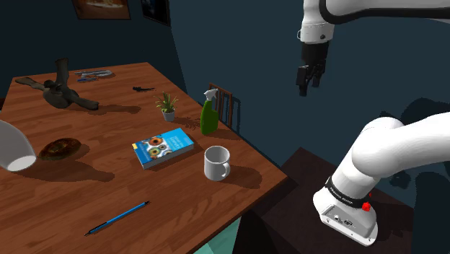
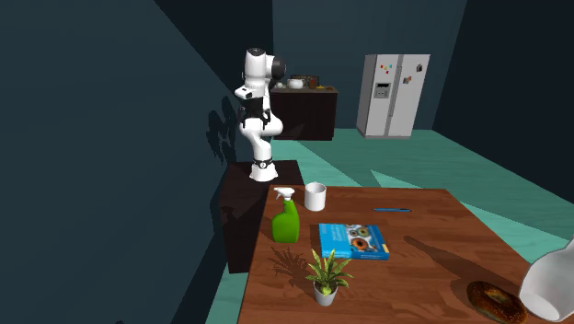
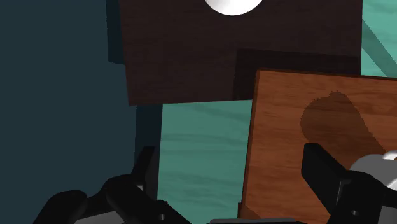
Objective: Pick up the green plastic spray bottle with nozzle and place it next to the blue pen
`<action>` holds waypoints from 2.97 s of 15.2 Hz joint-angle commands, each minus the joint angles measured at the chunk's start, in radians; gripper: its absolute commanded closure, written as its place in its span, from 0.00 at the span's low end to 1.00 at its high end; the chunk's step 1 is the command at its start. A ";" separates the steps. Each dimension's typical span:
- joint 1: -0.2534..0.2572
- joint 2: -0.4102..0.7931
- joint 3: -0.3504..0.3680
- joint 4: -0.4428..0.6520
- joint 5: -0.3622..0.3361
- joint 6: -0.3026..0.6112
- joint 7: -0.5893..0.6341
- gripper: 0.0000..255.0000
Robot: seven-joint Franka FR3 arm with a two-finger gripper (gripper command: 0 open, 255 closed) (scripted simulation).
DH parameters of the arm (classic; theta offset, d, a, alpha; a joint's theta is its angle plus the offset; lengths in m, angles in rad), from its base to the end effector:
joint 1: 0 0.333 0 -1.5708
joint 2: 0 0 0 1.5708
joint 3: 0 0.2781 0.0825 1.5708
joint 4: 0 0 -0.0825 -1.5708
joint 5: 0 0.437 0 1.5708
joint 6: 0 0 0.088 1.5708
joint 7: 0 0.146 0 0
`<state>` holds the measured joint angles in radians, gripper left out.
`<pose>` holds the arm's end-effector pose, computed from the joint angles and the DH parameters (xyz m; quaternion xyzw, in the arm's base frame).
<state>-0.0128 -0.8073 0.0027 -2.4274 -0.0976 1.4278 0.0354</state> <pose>0.3550 -0.0189 0.4864 0.9938 -0.0254 -0.0953 0.0509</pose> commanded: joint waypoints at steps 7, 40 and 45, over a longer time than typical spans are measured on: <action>0.050 0.080 -0.161 -0.072 -0.049 0.259 -0.276 0.00; 0.340 1.183 -0.457 0.567 0.892 0.626 -2.004 0.00; 0.349 1.217 -0.438 0.556 0.924 0.669 -2.020 0.00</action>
<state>0.3336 0.4021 -0.4400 -1.8712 0.8198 2.0879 -1.9828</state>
